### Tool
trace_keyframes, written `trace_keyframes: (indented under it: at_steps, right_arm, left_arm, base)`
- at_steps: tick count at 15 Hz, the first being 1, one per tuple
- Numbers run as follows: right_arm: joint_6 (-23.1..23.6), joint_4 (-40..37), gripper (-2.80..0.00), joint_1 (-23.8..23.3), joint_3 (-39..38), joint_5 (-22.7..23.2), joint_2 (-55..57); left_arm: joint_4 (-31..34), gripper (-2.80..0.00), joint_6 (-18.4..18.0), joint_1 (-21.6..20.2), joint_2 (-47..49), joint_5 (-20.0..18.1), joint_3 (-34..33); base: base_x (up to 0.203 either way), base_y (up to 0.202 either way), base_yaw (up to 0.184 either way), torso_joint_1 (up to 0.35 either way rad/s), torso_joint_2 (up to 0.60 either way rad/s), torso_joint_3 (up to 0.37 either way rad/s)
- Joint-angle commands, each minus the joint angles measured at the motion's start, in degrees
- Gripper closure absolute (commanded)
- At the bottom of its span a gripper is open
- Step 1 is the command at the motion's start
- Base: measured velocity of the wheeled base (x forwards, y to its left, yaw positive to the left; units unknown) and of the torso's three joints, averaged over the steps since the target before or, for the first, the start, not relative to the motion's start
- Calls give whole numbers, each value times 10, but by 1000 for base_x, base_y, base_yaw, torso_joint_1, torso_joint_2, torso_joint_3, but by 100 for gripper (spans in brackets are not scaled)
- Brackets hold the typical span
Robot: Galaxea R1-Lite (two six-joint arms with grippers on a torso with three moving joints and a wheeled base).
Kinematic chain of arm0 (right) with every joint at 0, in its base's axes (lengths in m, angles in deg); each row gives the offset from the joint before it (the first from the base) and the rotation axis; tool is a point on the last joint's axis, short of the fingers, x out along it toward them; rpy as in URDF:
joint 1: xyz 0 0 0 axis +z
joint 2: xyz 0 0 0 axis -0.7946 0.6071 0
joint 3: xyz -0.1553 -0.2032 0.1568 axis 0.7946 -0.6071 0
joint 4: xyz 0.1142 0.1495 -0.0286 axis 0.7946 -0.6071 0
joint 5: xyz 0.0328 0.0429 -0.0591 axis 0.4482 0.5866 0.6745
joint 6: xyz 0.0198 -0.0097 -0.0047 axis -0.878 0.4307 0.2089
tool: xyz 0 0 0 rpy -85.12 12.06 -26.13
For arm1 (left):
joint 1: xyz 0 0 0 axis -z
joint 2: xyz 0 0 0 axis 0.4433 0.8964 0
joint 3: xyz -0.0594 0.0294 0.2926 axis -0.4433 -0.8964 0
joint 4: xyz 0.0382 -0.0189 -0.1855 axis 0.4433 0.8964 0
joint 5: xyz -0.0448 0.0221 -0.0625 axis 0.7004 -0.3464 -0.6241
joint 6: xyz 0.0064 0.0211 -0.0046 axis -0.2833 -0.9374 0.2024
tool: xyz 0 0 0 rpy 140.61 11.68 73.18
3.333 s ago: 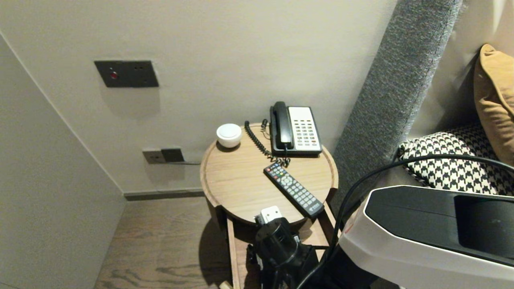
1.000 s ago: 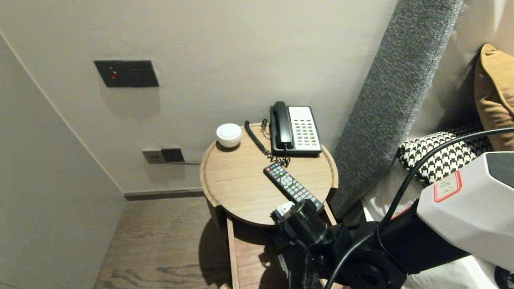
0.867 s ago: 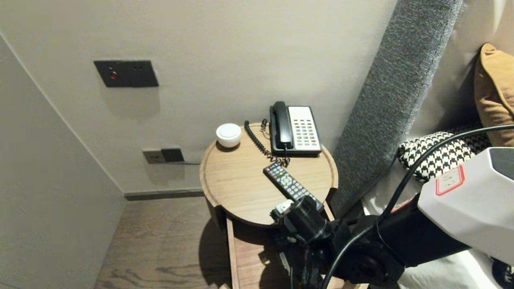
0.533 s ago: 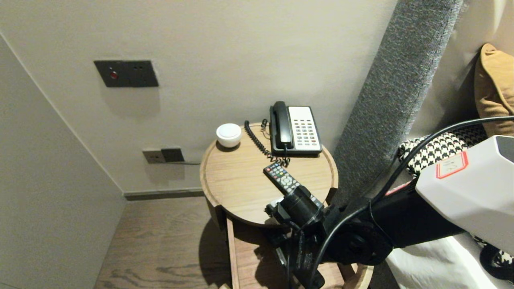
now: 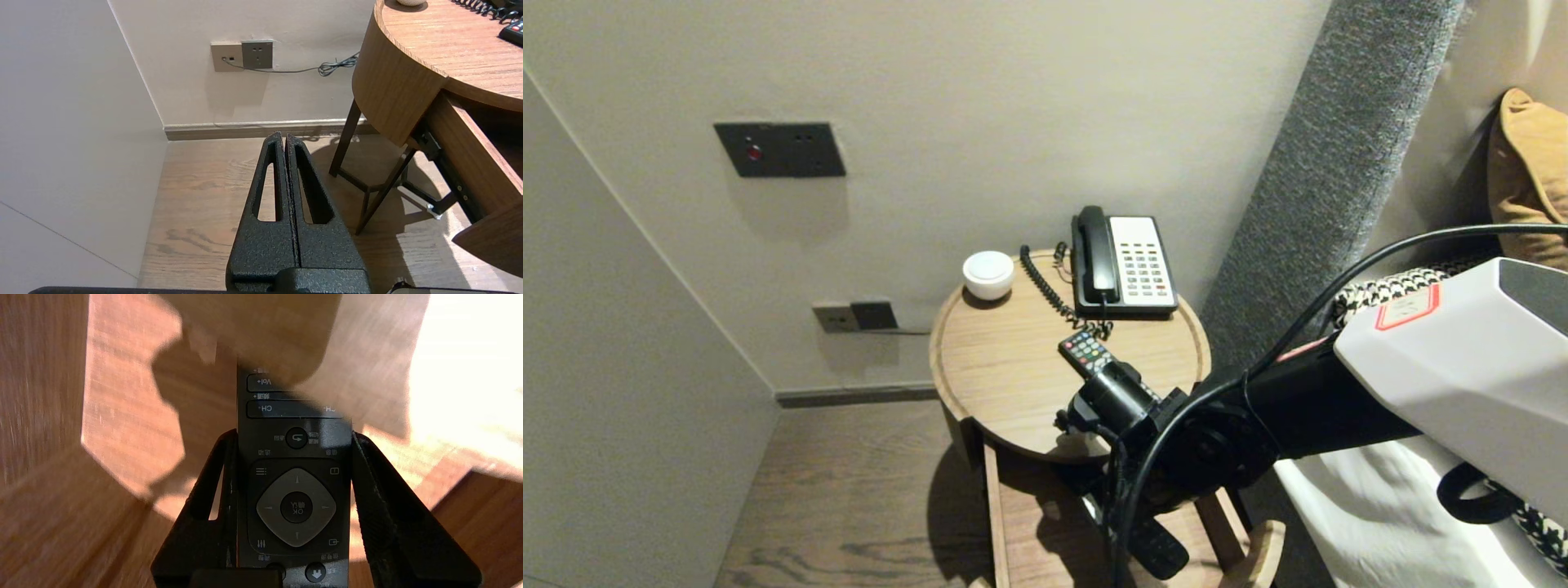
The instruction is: Take the remote control out of the drawer one by one and place them on the table
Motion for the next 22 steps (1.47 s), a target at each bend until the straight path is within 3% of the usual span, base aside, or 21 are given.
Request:
trace_keyframes:
  at_steps: [1,14,22]
  right_arm:
    - [-4,-53,0,0,22,-2,2]
    - [-18,-178,0,1,44,-17,-70]
    - [-40,-230,0,6,-19,-25,-160]
  left_arm:
    - [0,0,0,0,0,0,0]
    - [0,0,0,0,0,0,0]
    - [0,0,0,0,0,0,0]
  base:
    - [0,0,0,0,0,0]
    - [0,0,0,0,0,0]
    - [0,0,0,0,0,0]
